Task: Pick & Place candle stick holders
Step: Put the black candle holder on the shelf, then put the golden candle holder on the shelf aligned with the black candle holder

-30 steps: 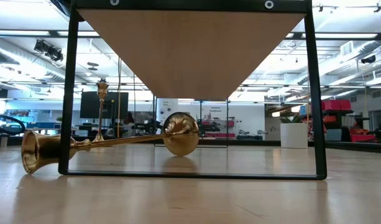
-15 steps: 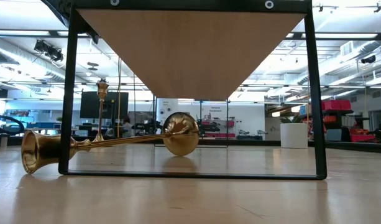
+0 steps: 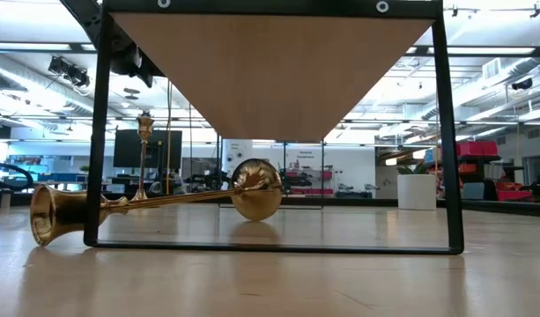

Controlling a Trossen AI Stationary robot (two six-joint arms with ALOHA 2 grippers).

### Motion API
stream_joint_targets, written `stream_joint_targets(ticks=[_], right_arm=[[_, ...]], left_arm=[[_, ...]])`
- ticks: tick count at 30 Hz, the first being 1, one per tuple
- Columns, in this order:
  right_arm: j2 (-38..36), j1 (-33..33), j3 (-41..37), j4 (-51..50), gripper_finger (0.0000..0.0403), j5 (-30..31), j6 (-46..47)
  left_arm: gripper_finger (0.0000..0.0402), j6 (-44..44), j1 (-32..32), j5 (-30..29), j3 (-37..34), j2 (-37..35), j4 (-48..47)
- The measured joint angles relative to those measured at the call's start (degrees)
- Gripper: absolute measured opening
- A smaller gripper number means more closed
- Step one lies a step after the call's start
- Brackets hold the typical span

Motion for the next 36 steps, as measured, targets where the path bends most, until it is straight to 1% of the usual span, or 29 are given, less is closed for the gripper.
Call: stream_joint_targets(ticks=[7,11,16,23,27,30,36], right_arm=[[0.0,0.0,0.0,0.0,0.0228,0.0,-0.3],[0.0,0.0,0.0,0.1,0.0228,0.0,-0.4],[0.0,0.0,0.0,0.1,0.0228,0.0,-0.4],[0.0,0.0,0.0,0.8,0.0228,0.0,-0.5],[0.0,0.0,-0.4,1.6,0.0228,0.0,-0.5],[0.0,0.0,-1.0,1.6,0.0228,0.0,-0.5],[0.0,0.0,-1.5,1.9,0.0228,0.0,-0.4]], left_arm=[[0.0012,0.4,0.1,0.2,0.0,-0.5,-0.7],[0.0017,-0.8,0.1,0.0,0.0,-0.6,-1.2],[0.0049,-1.9,0.1,0.0,-0.3,-0.2,-4.5],[0.0077,-2.6,0.1,-0.5,-0.2,-0.4,-4.7],[0.0099,-2.3,0.1,-0.5,-0.2,-0.8,-4.9],[0.0122,-1.1,0.1,-0.5,-0.2,-2.3,-5.0],[0.0178,0.8,0.1,-0.5,-0.2,-8.8,-11.9]])
